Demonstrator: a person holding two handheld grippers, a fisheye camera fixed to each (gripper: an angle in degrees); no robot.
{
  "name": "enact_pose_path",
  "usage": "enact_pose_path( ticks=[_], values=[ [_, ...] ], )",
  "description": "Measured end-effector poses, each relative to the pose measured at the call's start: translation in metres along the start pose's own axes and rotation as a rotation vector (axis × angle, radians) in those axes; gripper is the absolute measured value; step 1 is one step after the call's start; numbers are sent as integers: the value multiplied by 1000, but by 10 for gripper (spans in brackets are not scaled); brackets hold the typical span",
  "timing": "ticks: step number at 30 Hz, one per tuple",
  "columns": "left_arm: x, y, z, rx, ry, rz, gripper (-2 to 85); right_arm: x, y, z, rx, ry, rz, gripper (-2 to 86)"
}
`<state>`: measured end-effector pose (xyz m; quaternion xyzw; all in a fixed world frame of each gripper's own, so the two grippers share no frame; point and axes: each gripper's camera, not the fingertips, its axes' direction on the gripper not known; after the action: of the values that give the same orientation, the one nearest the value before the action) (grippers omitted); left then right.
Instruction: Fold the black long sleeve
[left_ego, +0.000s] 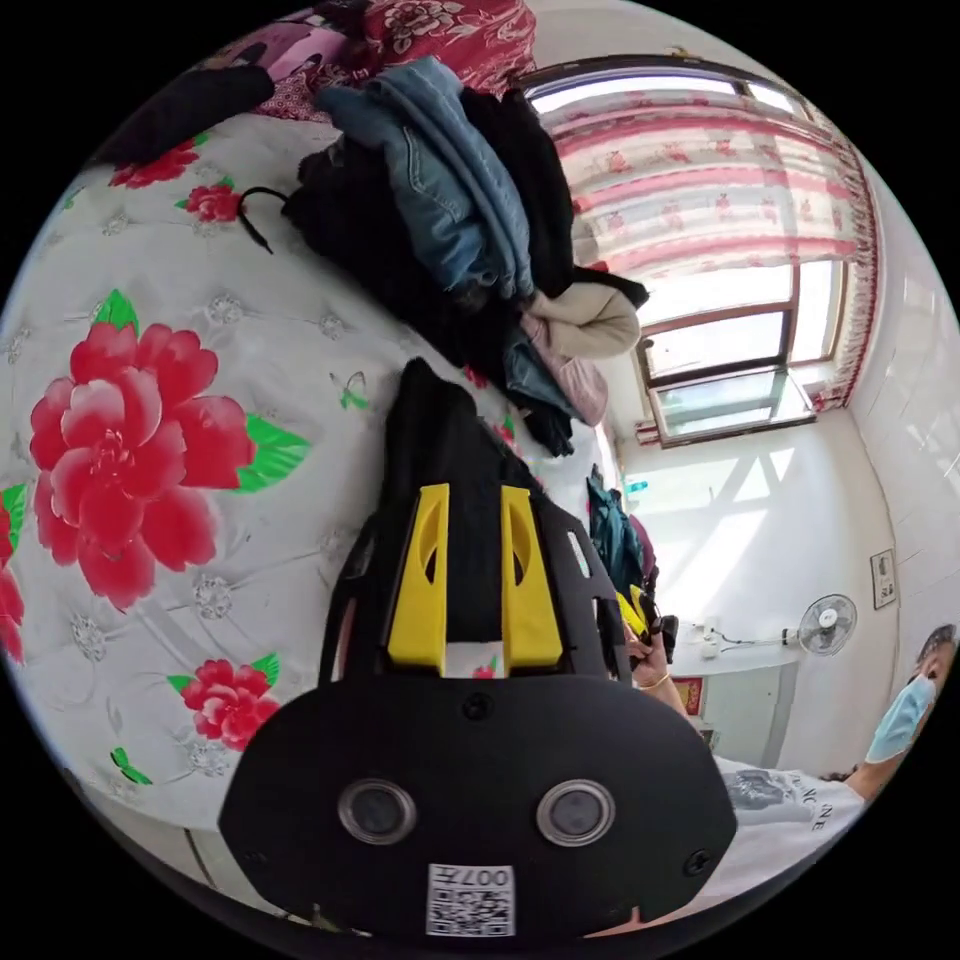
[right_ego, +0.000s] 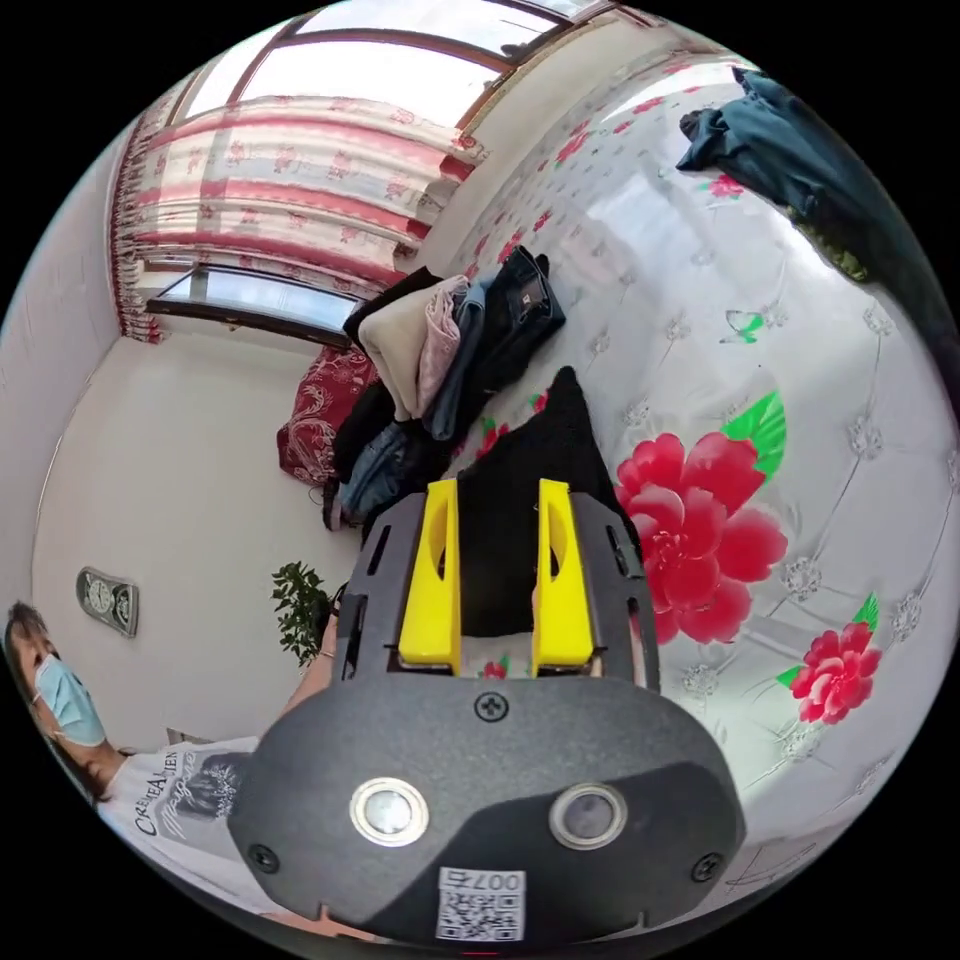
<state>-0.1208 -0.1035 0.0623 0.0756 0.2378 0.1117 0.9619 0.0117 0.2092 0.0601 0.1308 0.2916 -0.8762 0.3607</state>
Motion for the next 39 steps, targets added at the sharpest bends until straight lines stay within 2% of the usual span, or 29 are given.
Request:
enact_pose_path(
  ticks=[2, 4, 8, 13, 19, 21, 24, 29, 31, 33, 35, 39],
  values=[
    [-14, 23, 16, -118, -118, 9, 78, 36, 25, 10, -54, 80, 42, 87],
    [-25, 44, 19, -155, -151, -8, 85, 65, 47, 10, -79, 138, 106, 94],
    [-38, 73, 18, -176, -172, -40, 93, 117, 83, 3, -21, 53, 268, 105],
    [-46, 67, 45, -264, -222, -56, 93, 134, 85, 34, -2, 19, 323, 103],
    [-53, 60, 52, -302, -196, -69, 79, 125, 49, 63, 16, 10, 384, 73],
    [-57, 62, 48, -307, -164, -73, 75, 93, 31, 69, 15, 38, 288, 62],
    [-66, 67, 40, -293, -115, -105, 72, -1, 6, 94, -39, 53, -16, 50],
    [-69, 76, 21, -247, -89, -51, 75, -196, 41, 213, -319, 38, -656, 47],
    [-73, 80, 9, -217, -59, -47, 76, -231, 76, 265, -436, -6, -782, 53],
    [-82, 85, -5, -175, -9, -59, 81, -243, 110, 318, -547, -33, -822, 61],
    [-96, 92, -22, -140, 37, -85, 91, -234, 144, 378, -684, -26, -764, 73],
    [-114, 104, -41, -135, 77, -100, 110, -201, 145, 407, -740, -12, -630, 89]
  ],
)
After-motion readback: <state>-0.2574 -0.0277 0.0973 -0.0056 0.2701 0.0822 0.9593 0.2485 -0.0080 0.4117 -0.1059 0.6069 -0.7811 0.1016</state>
